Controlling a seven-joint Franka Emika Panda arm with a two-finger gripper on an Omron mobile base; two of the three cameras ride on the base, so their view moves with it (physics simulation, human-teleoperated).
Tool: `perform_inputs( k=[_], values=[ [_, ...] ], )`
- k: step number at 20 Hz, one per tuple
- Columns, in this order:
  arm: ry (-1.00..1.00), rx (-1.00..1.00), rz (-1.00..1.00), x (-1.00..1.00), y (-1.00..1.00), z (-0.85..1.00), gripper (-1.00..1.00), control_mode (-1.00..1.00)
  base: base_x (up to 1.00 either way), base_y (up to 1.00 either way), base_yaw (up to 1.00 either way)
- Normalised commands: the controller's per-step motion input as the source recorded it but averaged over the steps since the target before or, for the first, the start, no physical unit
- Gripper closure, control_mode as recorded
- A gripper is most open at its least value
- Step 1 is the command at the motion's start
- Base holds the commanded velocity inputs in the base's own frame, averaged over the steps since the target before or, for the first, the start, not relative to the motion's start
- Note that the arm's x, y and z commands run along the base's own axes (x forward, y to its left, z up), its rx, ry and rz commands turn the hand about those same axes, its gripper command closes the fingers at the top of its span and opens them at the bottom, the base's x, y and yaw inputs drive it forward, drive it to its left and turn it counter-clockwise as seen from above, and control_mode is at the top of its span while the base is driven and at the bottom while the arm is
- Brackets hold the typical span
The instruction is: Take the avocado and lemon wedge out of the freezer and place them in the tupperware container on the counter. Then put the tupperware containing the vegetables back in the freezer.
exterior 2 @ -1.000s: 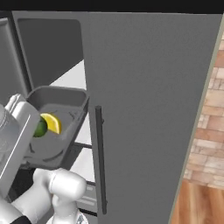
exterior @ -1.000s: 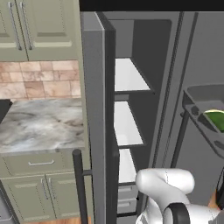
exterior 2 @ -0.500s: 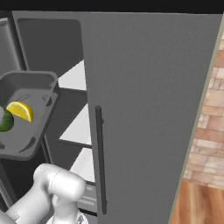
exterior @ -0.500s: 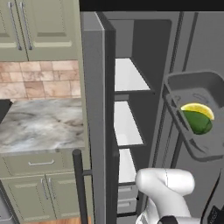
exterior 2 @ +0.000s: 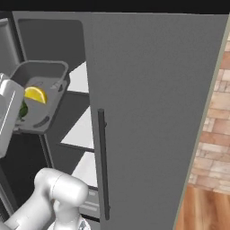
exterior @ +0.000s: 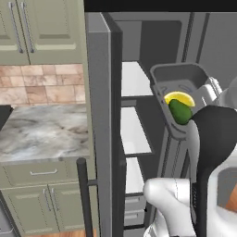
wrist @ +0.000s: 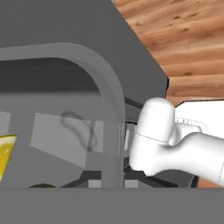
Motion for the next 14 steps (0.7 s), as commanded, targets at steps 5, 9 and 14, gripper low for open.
perform_inputs(
  k=[5, 9, 14],
  values=[
    [-0.01, 0.0, 0.0, 0.91, 0.13, 0.0, 1.0, -1.0, 0.0, 0.0, 0.0],
    [0.0, 0.0, 0.0, 0.8, 0.19, 0.0, 1.0, -1.0, 0.0, 0.0, 0.0],
    [0.0, 0.0, 0.0, 0.87, 0.08, 0.0, 1.0, -1.0, 0.0, 0.0, 0.0]
  ],
)
